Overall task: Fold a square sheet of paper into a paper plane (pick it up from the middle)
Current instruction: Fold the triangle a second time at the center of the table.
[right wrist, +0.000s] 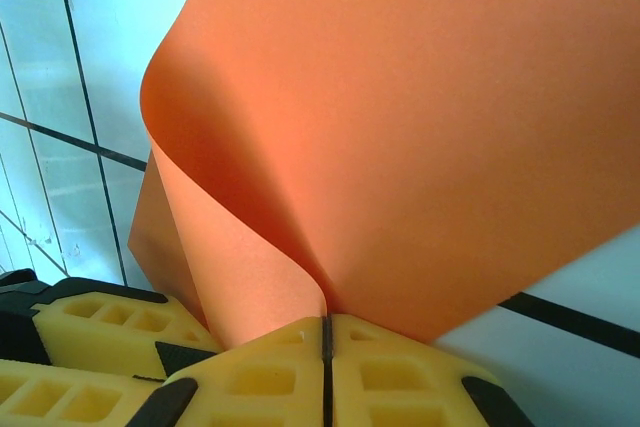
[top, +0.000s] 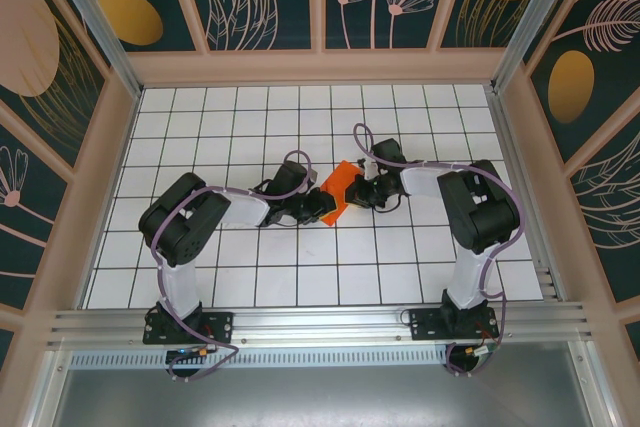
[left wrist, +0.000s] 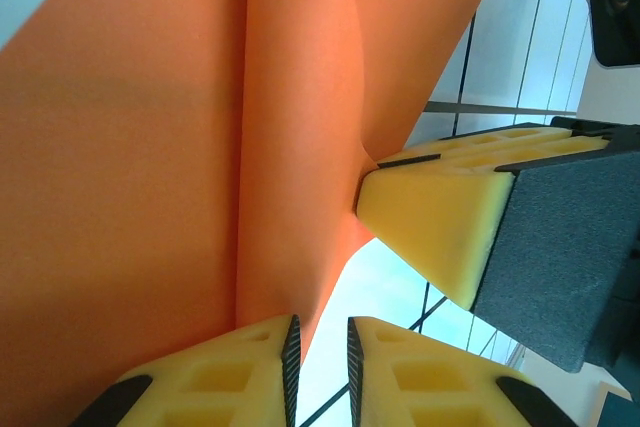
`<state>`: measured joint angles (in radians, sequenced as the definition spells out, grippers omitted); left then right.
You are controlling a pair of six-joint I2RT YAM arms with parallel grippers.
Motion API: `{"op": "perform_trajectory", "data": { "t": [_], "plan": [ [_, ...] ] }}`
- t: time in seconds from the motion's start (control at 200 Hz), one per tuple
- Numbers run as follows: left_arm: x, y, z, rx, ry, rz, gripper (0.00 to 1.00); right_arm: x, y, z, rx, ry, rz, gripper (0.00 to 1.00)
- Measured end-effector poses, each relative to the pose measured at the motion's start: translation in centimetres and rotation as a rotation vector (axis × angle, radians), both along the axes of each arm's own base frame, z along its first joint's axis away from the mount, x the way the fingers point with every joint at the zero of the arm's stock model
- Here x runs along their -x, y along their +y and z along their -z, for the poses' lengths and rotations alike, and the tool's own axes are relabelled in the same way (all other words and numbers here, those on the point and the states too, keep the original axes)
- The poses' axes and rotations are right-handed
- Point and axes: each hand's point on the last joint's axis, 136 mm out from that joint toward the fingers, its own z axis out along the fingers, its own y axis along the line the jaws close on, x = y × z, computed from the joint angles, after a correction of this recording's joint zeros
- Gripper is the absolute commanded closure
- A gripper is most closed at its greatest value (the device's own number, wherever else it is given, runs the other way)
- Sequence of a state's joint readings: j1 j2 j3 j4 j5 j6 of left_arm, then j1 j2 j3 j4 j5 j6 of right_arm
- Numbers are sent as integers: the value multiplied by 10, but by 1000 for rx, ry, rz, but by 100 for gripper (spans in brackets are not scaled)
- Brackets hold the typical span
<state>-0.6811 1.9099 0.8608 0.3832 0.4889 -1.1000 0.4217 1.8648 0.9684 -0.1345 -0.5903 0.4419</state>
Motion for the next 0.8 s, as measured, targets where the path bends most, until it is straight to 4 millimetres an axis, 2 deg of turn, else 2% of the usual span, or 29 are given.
{"op": "perform_trajectory", "data": {
  "t": [0.801],
  "plan": [
    [2, -2, 1, 0, 0, 7, 74, -2, -1, 0, 13, -5, 6, 90]
  ]
}}
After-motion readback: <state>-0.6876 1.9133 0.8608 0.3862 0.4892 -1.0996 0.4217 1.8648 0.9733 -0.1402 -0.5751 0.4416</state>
